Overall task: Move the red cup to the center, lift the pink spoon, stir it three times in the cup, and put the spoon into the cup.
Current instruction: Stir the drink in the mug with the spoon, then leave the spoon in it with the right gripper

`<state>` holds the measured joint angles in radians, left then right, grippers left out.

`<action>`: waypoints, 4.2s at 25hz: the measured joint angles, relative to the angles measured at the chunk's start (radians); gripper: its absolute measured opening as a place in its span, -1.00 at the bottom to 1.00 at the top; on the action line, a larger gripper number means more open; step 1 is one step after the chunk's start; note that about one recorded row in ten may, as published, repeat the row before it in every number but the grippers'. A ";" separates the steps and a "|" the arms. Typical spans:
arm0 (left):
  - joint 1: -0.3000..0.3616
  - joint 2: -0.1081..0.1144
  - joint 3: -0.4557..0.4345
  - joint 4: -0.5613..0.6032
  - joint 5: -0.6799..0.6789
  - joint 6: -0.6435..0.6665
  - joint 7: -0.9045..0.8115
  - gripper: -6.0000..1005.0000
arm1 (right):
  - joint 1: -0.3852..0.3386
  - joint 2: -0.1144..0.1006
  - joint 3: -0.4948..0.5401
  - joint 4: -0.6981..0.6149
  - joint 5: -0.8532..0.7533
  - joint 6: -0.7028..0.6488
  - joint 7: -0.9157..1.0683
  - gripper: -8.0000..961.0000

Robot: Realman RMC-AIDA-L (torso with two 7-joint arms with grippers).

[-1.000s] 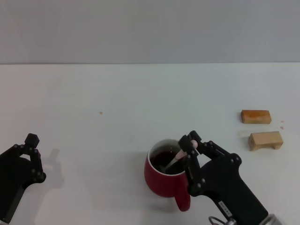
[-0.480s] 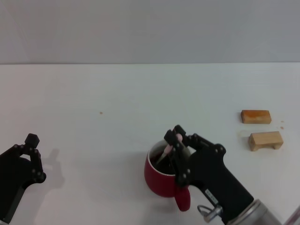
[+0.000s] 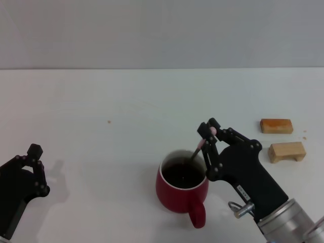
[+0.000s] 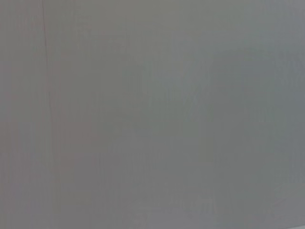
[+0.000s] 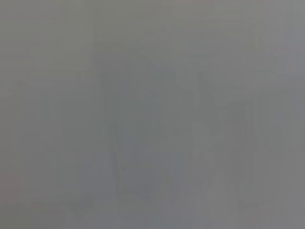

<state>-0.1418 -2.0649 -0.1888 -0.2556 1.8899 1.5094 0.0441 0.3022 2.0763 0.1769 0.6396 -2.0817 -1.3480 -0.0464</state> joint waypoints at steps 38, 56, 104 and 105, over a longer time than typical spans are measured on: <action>0.004 -0.001 0.002 0.009 0.004 0.006 0.002 -0.98 | 0.012 0.006 -0.037 0.001 -0.002 0.029 -0.007 -0.94; 0.001 -0.003 0.007 0.009 0.003 -0.002 0.003 -0.98 | -0.125 -0.001 -0.050 0.001 -0.008 -0.068 -0.009 -0.94; -0.006 -0.004 0.008 0.005 0.006 -0.028 0.007 -0.98 | -0.086 0.001 -0.081 -0.013 -0.009 -0.005 -0.009 -0.94; -0.006 -0.005 0.008 0.005 0.006 -0.028 0.007 -0.98 | -0.089 0.001 -0.088 -0.010 -0.009 -0.005 -0.009 -0.94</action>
<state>-0.1476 -2.0694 -0.1810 -0.2504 1.8958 1.4811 0.0514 0.2133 2.0770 0.0890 0.6296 -2.0909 -1.3530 -0.0551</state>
